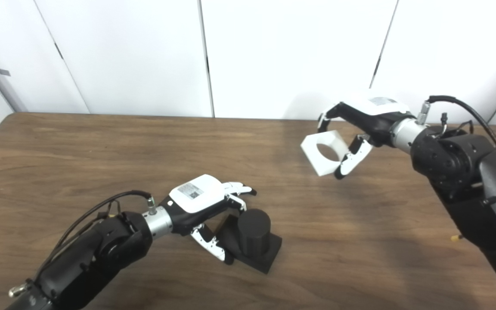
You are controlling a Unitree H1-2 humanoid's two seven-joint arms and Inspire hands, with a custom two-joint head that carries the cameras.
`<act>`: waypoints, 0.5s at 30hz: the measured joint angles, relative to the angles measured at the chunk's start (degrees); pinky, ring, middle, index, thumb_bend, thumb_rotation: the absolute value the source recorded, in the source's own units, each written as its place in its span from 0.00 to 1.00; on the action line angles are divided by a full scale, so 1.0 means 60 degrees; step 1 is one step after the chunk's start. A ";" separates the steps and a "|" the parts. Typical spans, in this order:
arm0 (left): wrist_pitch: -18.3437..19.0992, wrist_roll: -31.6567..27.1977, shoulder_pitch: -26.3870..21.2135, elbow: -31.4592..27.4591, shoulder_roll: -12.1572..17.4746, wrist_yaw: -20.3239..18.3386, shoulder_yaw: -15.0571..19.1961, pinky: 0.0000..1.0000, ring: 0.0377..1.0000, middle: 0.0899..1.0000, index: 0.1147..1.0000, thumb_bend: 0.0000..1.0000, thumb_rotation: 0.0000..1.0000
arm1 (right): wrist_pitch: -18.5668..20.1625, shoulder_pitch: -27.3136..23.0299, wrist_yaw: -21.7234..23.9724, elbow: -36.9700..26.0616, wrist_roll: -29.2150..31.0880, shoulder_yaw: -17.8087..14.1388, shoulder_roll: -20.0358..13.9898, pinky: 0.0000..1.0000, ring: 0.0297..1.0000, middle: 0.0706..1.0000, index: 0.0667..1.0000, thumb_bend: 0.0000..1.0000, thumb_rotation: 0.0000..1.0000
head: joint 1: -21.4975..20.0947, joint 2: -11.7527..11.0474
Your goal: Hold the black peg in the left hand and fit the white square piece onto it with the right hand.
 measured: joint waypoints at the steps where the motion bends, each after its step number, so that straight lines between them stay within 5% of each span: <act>1: 0.0002 0.0005 -0.0002 0.0000 -0.0001 -0.0005 0.0000 0.77 0.91 0.91 0.43 0.52 0.07 | 0.0000 0.0000 0.0039 -0.0069 0.0101 -0.0014 0.0052 0.78 0.86 0.80 0.44 0.52 0.13 | -0.0058 0.0015; 15: 0.0035 0.0050 -0.0032 -0.0001 -0.0025 -0.0068 0.0000 0.77 0.92 0.91 0.43 0.52 0.07 | 0.0247 0.0173 0.0963 -0.1783 0.0214 0.0191 0.0412 0.81 0.86 0.79 0.44 0.52 0.13 | -0.0190 0.0044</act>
